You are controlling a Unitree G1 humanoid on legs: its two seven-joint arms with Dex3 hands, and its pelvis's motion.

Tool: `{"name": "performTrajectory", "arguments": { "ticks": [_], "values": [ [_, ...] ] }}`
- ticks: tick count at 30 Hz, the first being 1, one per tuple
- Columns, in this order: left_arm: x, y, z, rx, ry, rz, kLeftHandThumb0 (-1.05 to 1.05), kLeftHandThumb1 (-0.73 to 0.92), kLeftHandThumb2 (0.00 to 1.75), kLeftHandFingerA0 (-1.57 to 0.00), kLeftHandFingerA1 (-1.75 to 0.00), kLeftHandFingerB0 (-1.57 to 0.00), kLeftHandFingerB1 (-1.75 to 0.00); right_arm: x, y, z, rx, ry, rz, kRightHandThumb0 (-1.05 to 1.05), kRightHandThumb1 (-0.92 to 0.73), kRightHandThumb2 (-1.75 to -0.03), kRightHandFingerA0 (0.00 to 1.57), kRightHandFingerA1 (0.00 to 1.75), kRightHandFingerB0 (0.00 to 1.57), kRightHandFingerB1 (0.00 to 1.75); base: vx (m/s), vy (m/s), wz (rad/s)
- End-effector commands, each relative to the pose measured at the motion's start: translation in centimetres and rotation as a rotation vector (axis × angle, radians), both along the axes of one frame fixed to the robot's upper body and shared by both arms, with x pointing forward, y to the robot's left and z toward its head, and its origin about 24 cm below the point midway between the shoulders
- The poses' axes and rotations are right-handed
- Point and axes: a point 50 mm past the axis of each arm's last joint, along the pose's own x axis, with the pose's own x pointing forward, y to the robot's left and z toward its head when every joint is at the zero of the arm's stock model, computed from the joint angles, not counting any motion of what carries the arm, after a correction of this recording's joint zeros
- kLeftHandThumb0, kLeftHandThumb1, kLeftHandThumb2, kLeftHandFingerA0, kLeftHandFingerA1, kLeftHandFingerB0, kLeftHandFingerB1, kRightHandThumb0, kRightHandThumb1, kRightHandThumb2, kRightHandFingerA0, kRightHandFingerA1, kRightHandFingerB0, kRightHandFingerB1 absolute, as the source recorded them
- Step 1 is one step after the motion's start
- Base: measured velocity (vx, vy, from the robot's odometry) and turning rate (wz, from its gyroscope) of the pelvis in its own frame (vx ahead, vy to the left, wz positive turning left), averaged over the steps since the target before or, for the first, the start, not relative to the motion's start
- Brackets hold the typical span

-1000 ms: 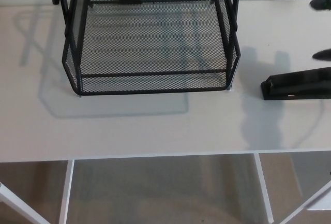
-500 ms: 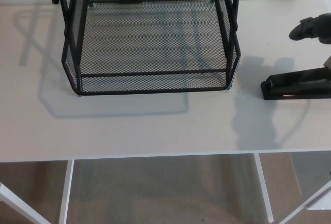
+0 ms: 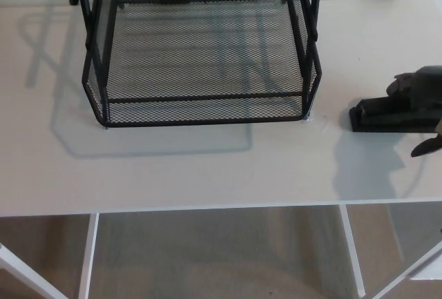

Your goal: The robot walks towards a desk on which a file tray is kept in the middle and a stapler is kept to its right. The robot lifts the stapler using its right hand and places it on the file tray.

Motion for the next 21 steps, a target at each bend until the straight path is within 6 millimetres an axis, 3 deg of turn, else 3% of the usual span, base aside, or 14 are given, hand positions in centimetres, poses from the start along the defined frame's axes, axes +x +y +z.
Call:
{"name": "performTrajectory", "arguments": {
  "ticks": [1, 2, 4, 5, 6, 8, 9, 10, 11, 13, 14, 15, 16, 21],
  "values": [
    [0.1, 0.2, 0.3, 0.022, -0.012, -0.018, -0.61, 0.72, 0.62, -0.44, -0.56, -0.18, -0.29, -1.1, -0.5, -2.1, -0.123, -0.055, 0.103, -0.43, -0.53, -0.57, 0.23, 0.39, 0.24, 0.29, 0.00, 0.000, 0.00],
    [0.1, 0.2, 0.3, 0.031, -0.007, -0.031, -0.66, 0.58, 0.90, -0.38, -0.60, -0.12, -0.43, -1.3, -0.6, -2.3, -0.128, -0.062, 0.119, -0.42, -0.55, -0.58, 0.27, 0.39, 0.24, 0.29, 0.00, 0.000, 0.00],
    [0.1, 0.0, 0.2, 0.048, 0.013, -0.071, -0.61, 0.75, 0.63, -0.41, -0.52, -0.19, -0.30, -1.8, -0.8, -2.7, -0.135, -0.105, 0.144, -0.39, -0.56, -0.57, 0.38, 0.50, 0.30, 0.30, 0.00, 0.000, 0.00],
    [0.1, 0.0, 0.2, 0.042, 0.006, -0.064, -0.67, 0.59, 0.92, -0.35, -0.59, -0.14, -0.44, -1.9, -0.6, -3.0, -0.155, -0.084, 0.147, -0.42, -0.59, -0.59, 0.40, 0.62, 0.30, 0.31, 0.00, 0.000, 0.00],
    [0.1, 0.0, 0.2, 0.037, 0.000, -0.055, -0.61, 0.74, 0.62, -0.41, -0.53, -0.20, -0.30, -1.9, -0.6, -3.0, -0.156, -0.077, 0.145, -0.42, -0.60, -0.60, 0.40, 0.62, 0.30, 0.31, 0.00, 0.000, 0.00],
    [0.3, 0.0, 0.2, 0.036, -0.004, -0.054, -0.61, 0.74, 0.62, -0.41, -0.53, -0.20, -0.30, -2.0, -0.7, -2.9, -0.156, -0.080, 0.145, -0.42, -0.60, -0.60, 0.40, 0.62, 0.30, 0.31, 0.00, 0.000, 0.00],
    [0.3, 0.0, 0.2, 0.038, -0.005, -0.047, -0.66, 0.59, 0.90, -0.41, -0.60, -0.17, -0.44, -2.1, -0.7, -3.1, -0.158, -0.090, 0.151, -0.41, -0.61, -0.59, 0.44, 0.64, 0.35, 0.32, 0.00, 0.000, 0.00],
    [0.3, 0.0, 0.2, 0.040, -0.003, -0.034, -0.60, 0.73, 0.62, -0.46, -0.53, -0.23, -0.30, -2.3, -0.7, -3.5, -0.168, -0.110, 0.167, -0.48, -0.50, -0.83, 0.52, 0.75, 0.33, 0.47, 0.00, 0.000, 0.00],
    [0.3, 0.0, 0.2, 0.042, 0.002, -0.037, -0.61, 0.73, 0.62, -0.47, -0.55, -0.23, -0.30, -2.4, -0.7, -3.6, -0.196, -0.144, 0.192, -0.43, -0.62, -0.59, 0.70, 1.12, 0.48, 0.35, 0.00, 0.000, 0.00],
    [0.4, 0.0, 0.2, 0.044, 0.003, -0.050, -0.61, 0.73, 0.62, -0.44, -0.56, -0.26, -0.31, -2.8, -0.6, -3.8, -0.238, -0.214, 0.249, -0.41, -0.65, -0.60, 0.82, 1.19, 0.51, 0.37, 0.00, 0.000, 0.00],
    [0.4, 0.0, 0.2, 0.044, 0.005, -0.052, -0.61, 0.74, 0.62, -0.43, -0.55, -0.26, -0.31, -2.8, -0.4, -3.9, -0.243, -0.244, 0.252, -0.42, -0.61, -0.98, 0.93, 1.15, 0.46, 0.57, 0.00, 0.000, 0.00],
    [0.4, 0.0, 0.2, 0.046, 0.010, -0.053, -0.60, 0.74, 0.62, -0.43, -0.53, -0.26, -0.31, -2.9, -0.3, -3.8, -0.220, -0.258, 0.252, -0.37, -0.75, -0.65, 0.86, 1.40, 0.58, 0.45, 0.00, 0.000, 0.00],
    [0.5, 0.0, 0.2, 0.041, 0.004, -0.053, -0.61, 0.74, 0.62, -0.42, -0.54, -0.24, -0.31, -2.9, -0.1, -3.9, -0.219, -0.290, 0.228, -0.36, -0.73, -0.64, 0.85, 1.28, 0.59, 0.50, 0.00, 0.000, 0.00],
    [0.7, -0.1, 0.2, 0.053, 0.010, -0.060, -0.59, 0.75, 0.63, -0.46, -0.52, -0.28, -0.31, -2.9, 0.3, -3.4, -0.185, -0.312, 0.266, -0.29, -0.69, -0.60, 0.84, 1.56, 0.71, 0.56, 0.00, 0.000, 0.00]
  ]
}}
